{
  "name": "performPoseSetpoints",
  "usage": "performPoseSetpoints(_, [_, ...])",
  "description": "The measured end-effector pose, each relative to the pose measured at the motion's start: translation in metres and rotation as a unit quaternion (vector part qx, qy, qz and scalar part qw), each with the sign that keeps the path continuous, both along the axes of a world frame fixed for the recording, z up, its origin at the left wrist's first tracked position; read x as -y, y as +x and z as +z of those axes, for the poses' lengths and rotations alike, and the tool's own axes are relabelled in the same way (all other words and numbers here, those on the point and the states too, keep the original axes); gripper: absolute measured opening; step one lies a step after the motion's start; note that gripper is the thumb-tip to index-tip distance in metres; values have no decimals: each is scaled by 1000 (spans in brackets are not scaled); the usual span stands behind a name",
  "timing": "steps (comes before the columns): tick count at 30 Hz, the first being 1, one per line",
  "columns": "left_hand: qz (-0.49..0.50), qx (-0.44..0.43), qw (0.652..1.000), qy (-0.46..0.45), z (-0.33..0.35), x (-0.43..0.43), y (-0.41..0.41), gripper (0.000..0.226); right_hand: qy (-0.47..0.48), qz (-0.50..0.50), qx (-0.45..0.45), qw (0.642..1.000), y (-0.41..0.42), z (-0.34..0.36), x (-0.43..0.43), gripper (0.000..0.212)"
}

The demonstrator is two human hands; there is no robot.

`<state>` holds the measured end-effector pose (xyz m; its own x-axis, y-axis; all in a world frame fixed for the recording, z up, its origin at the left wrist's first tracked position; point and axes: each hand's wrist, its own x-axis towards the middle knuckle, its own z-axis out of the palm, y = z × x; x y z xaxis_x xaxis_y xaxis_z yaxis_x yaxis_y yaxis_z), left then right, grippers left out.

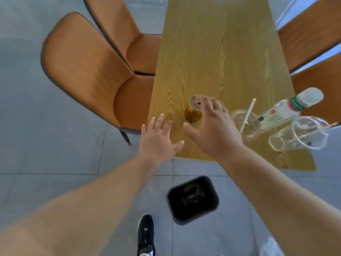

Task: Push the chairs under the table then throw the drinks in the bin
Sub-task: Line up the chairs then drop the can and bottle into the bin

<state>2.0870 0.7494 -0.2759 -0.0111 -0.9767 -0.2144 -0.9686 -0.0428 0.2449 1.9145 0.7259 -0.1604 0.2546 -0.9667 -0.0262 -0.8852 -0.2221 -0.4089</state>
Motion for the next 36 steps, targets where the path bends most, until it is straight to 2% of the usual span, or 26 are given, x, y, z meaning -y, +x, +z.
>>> performPoseSetpoints(6, [22, -23, 995, -95, -44, 15, -14, 86, -17, -27, -7, 999, 7, -30, 57, 86])
performPoseSetpoints(11, [31, -11, 992, -121, -50, 16, -15, 82, -4, -17, -30, 999, 5, -40, 65, 73])
performPoseSetpoints(20, [32, 1, 990, -138, -56, 16, -14, 68, -8, 9, -11, 1000, -2, -51, 28, 72])
performPoseSetpoints(28, [35, -6, 989, -142, -56, 16, -13, 65, 3, -7, 7, 1000, -10, -60, 3, 59])
performPoseSetpoints(36, [41, -16, 992, -117, -55, 17, -13, 63, 61, 6, -6, 998, -34, -48, -61, 59])
